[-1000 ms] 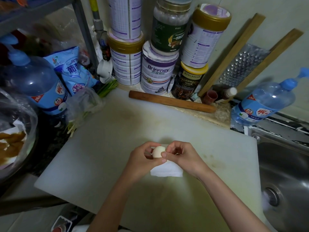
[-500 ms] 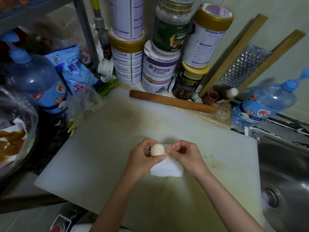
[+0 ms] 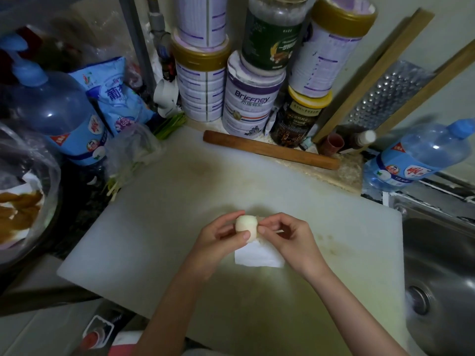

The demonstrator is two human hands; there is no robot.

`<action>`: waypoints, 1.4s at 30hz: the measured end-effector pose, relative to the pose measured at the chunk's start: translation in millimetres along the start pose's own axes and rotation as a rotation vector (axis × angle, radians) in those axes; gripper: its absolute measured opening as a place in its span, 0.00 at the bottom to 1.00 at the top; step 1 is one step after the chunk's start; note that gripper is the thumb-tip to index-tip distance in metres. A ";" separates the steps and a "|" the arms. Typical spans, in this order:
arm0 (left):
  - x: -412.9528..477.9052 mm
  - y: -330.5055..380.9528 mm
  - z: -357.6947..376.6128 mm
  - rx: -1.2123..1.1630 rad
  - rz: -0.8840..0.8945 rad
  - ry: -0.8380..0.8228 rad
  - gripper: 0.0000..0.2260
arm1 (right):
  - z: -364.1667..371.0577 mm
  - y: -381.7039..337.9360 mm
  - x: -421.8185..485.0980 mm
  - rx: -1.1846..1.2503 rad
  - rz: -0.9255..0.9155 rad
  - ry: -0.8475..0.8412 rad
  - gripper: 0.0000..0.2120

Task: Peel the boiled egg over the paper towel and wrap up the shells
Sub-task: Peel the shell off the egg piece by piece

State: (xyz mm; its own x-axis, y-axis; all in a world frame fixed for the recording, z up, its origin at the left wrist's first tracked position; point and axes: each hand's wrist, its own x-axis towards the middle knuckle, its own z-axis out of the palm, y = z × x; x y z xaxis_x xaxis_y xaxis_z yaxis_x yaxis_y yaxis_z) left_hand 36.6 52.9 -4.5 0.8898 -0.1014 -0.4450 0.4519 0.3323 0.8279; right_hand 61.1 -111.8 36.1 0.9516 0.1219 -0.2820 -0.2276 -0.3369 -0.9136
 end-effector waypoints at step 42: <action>-2.5 -15.1 53.8 -0.025 0.102 0.266 0.17 | -24.8 5.8 13.3 0.028 0.073 -0.025 0.03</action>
State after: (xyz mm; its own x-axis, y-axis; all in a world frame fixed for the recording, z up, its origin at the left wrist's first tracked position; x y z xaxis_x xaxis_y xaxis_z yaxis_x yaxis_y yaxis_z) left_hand 31.0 -2.4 2.5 0.8808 0.1825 -0.4369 0.3566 0.3512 0.8657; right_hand 77.5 -135.2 34.3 0.9267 0.1216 -0.3555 -0.3025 -0.3200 -0.8979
